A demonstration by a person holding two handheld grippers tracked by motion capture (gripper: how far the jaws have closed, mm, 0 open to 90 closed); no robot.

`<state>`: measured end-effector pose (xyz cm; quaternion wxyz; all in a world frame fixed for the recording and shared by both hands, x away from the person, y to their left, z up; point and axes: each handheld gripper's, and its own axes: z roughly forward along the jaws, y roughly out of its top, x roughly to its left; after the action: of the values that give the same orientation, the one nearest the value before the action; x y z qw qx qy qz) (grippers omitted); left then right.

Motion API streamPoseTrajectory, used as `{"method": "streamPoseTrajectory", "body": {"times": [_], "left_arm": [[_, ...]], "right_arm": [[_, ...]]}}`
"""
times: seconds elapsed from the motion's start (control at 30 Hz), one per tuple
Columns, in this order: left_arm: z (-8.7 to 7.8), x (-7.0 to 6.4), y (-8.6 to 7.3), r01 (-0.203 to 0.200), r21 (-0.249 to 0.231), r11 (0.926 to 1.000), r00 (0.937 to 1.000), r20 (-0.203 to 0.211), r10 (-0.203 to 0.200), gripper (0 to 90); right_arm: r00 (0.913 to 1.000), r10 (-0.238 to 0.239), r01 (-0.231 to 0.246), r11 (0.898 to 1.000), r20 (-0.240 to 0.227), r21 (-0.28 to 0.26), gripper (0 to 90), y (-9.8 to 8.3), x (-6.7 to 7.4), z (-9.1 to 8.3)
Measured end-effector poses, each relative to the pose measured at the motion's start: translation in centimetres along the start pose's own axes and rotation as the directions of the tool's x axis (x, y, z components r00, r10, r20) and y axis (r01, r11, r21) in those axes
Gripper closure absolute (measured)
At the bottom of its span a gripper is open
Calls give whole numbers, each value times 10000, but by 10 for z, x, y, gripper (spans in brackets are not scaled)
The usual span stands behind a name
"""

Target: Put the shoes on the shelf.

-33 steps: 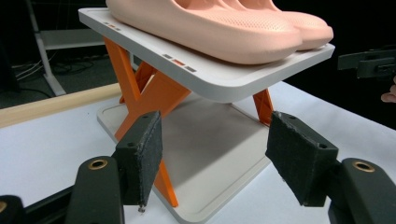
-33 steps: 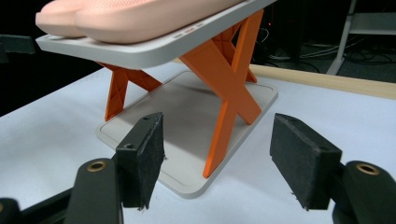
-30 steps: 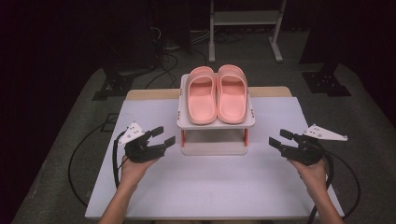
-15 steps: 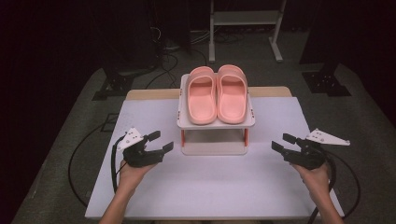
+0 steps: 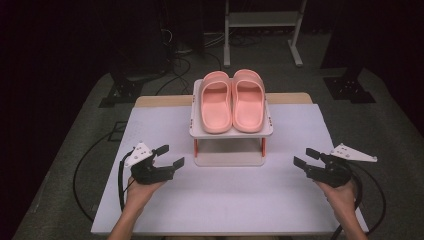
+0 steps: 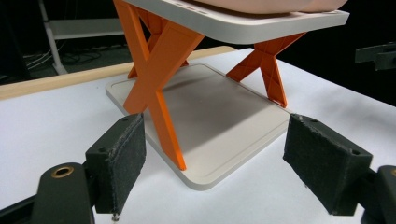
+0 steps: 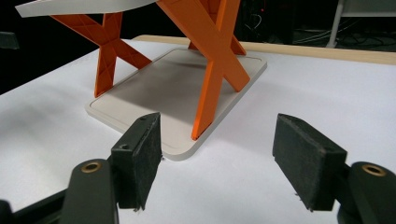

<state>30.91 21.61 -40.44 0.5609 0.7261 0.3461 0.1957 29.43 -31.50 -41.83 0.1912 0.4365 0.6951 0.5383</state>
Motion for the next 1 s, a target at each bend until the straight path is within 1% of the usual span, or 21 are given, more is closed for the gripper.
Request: {"method": "streamPoseTrajectory", "body": {"times": [0.17,0.2,0.3,0.37,0.43,0.5,0.53,0.67,0.7,0.77,1.0], "left_arm": [[-1,-1,-5,53,0,10000,10000,-38,-53,193],[-2,-1,-7,56,38,10000,10000,-21,-56,193],[-2,-2,-8,91,29,10000,10000,-39,-91,191],[-3,-2,-9,45,55,10000,10000,-49,-45,190],[-4,-2,-11,108,39,9999,9999,-57,-108,191],[-5,-2,-12,79,62,9999,9999,-65,-79,191],[-5,-2,-15,135,76,9999,9999,-55,-135,191],[-7,-2,-19,130,116,9998,9999,-52,-129,190],[-7,-2,-20,150,129,9998,9999,-70,-149,187],[-8,-2,-20,166,126,9998,9998,-84,-165,187],[-13,-3,-26,219,135,9997,9997,-101,-217,182]], "right_arm": [[10000,33,-33,10000,21,63,324,-6,-1,-1],[10000,44,-44,9998,14,207,321,-9,-2,-2],[10000,30,-30,9999,44,100,323,-12,-2,-2],[9999,104,-105,9998,38,185,322,-15,-2,-3],[9999,125,-127,9995,90,275,317,-19,-4,-5],[9999,95,-96,9999,116,123,321,-22,-4,-6],[9999,100,-102,9998,129,188,319,-23,-4,-7],[9998,115,-118,9998,165,165,319,-28,-6,-9],[9997,199,-201,9996,145,178,319,-29,-6,-10],[9996,214,-217,9996,158,180,319,-32,-7,-10],[9997,185,-189,9995,174,236,317,-40,-8,-13]]}}
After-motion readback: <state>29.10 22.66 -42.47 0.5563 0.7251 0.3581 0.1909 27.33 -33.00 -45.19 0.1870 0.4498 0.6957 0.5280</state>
